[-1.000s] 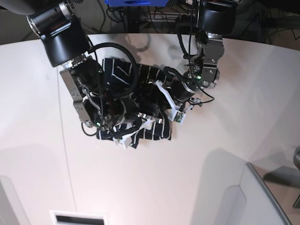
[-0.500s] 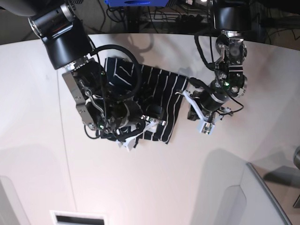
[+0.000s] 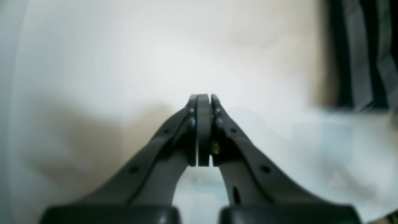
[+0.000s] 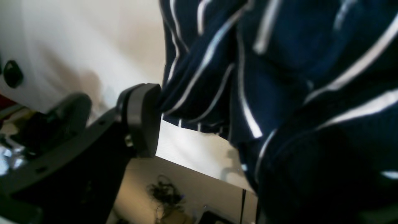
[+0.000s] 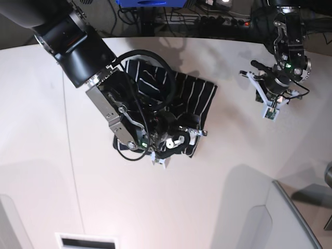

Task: Layout the t-shirt on the table in an organized manner, then fold the t-shirt properly
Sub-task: 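Fold the right gripper's end over toward the left gripper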

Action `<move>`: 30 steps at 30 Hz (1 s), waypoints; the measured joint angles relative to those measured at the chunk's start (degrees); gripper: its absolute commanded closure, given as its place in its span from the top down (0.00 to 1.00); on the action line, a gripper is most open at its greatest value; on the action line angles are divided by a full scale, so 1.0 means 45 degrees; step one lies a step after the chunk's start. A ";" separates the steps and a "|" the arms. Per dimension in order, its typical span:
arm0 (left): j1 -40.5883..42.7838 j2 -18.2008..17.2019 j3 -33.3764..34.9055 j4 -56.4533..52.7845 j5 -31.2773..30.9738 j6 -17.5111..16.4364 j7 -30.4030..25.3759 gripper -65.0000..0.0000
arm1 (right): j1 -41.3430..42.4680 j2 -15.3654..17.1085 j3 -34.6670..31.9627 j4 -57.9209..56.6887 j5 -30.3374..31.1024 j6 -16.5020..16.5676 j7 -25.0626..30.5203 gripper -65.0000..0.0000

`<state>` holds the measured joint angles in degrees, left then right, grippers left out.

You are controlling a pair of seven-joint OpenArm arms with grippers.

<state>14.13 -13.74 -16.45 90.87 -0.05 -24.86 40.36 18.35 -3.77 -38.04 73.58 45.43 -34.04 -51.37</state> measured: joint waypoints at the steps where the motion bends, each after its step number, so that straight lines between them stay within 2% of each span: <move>1: -0.0053 -0.0049 0.0005 -0.0243 0.0000 0.0010 -0.0083 0.00 | 0.0044 -0.0015 -0.0136 0.0000 0.0000 -0.0063 0.0015 0.59; 3: -0.0340 0.0024 -0.0005 -0.0869 -0.0087 0.0010 -0.0442 0.00 | 0.0010 -0.0039 -0.0189 -0.0039 0.0087 -0.0092 -0.0010 0.59; 6: -0.0816 0.1039 -0.0185 -0.1695 -0.0010 0.0185 -0.3011 0.00 | -0.0029 -0.0024 -0.0180 -0.0214 0.0097 -0.0131 -0.0039 0.59; 8: -0.1200 0.1579 0.0078 -0.2395 -0.0107 -0.0083 -0.3784 0.00 | -0.0034 -0.0010 -0.0180 -0.0228 0.0097 -0.0141 -0.0034 0.59; 10: -0.1608 0.1996 0.0228 -0.3070 -0.0029 -0.0068 -0.3789 0.00 | -0.0029 -0.0005 -0.0180 -0.0228 0.0102 -0.0141 -0.0015 0.59; 12: -0.1928 0.1914 0.0918 -0.3623 0.0015 0.0165 -0.3750 0.00 | -0.0039 -0.0005 -0.0209 -0.0223 0.0097 -0.0141 -0.0010 0.59; 16: -0.1938 0.1919 0.2035 -0.3793 0.0005 0.0141 -0.3789 0.00 | -0.0034 -0.0019 -0.0214 -0.0204 0.0097 -0.0146 0.0000 0.59; 22: -0.1661 0.1914 0.2084 -0.3793 -0.0126 0.0019 -0.3832 0.00 | -0.0034 -0.0583 -0.0272 -0.0219 0.0078 -0.0146 0.0277 0.59; 25: -0.1685 0.1923 0.2084 -0.3779 -0.0126 0.0146 -0.3837 0.00 | 0.0097 -0.0515 -0.0860 -0.0228 0.0068 -0.0165 0.0826 0.59; 27: -0.1681 0.1953 0.2084 -0.3779 -0.0126 0.0107 -0.3832 0.00 | 0.0325 -0.0476 -0.1617 -0.0442 -0.0204 -0.0306 0.0913 0.59; 30: -0.1685 0.1953 0.2093 -0.3779 -0.0126 0.0102 -0.3832 0.00 | 0.0389 -0.0680 -0.2278 -0.0928 -0.0578 -0.1093 0.1064 0.59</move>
<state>6.55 -4.95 -7.03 73.87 -0.62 -24.40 23.11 20.10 -6.83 -48.29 69.41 42.83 -38.96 -46.59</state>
